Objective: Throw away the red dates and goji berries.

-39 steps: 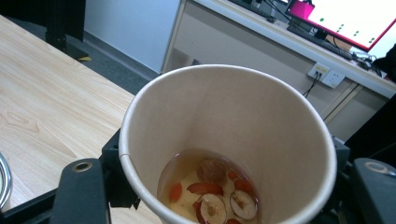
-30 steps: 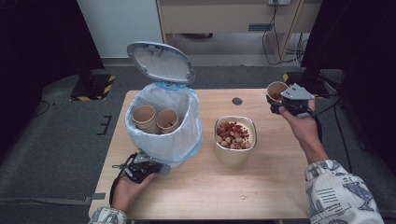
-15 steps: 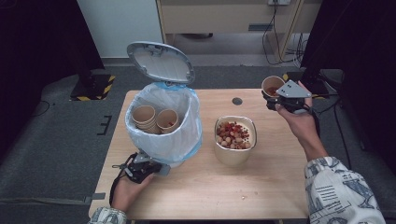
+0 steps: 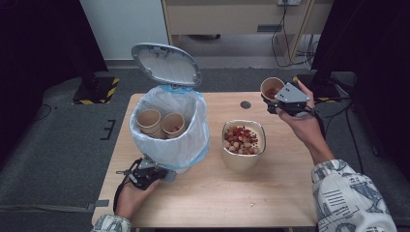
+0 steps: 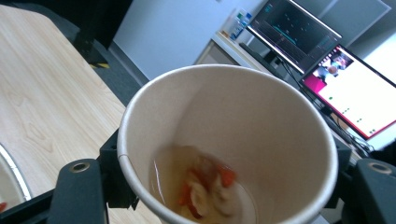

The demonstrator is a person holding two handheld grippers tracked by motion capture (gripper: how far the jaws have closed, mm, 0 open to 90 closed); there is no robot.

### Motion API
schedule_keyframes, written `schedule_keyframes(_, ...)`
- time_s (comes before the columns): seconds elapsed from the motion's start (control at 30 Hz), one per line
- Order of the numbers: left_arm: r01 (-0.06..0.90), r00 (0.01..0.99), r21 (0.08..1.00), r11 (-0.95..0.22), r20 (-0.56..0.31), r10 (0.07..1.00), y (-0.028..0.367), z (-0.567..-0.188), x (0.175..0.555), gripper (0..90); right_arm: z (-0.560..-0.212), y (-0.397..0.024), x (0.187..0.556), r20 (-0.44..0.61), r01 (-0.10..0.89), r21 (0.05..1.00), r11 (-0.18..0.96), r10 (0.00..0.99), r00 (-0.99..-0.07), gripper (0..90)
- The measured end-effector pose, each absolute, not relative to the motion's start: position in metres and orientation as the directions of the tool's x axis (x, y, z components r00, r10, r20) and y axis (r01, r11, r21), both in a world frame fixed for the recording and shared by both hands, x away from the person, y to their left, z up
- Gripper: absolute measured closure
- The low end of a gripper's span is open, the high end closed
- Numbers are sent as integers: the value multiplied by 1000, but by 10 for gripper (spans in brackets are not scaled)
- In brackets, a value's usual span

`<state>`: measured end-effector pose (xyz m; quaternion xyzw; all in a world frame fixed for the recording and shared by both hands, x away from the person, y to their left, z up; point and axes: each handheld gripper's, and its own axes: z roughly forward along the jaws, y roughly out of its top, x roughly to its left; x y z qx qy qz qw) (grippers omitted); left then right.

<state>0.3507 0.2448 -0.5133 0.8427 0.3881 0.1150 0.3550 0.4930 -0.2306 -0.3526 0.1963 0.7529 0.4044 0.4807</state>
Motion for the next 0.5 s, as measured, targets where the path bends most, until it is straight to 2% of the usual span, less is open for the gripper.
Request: schedule_keyframes(0.5,574,672,688,-445,-85,735,245,-513,351,900,-350,-212,486,-601,-152,771,619,626,-498,287)
